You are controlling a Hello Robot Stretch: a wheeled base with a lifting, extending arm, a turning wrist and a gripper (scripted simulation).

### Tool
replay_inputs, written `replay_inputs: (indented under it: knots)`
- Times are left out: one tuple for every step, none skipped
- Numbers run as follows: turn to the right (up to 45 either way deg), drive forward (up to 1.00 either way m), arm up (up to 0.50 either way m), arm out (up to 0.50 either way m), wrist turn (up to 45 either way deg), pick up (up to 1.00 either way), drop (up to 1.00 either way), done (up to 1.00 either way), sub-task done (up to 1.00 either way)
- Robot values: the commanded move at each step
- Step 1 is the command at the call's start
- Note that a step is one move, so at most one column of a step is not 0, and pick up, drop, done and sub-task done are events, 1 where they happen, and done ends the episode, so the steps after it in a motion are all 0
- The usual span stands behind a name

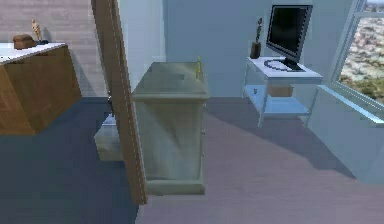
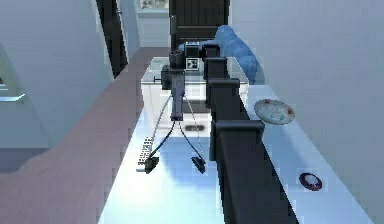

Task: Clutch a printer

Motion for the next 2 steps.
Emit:
replay_inputs:
  knots:
    - [0.0,0.0,0.0,0.0,45.0,0.0,0.0,0.0,0.0]
    - [0.0,0.0,0.0,0.0,45.0,0.0,0.0,0.0,0.0]
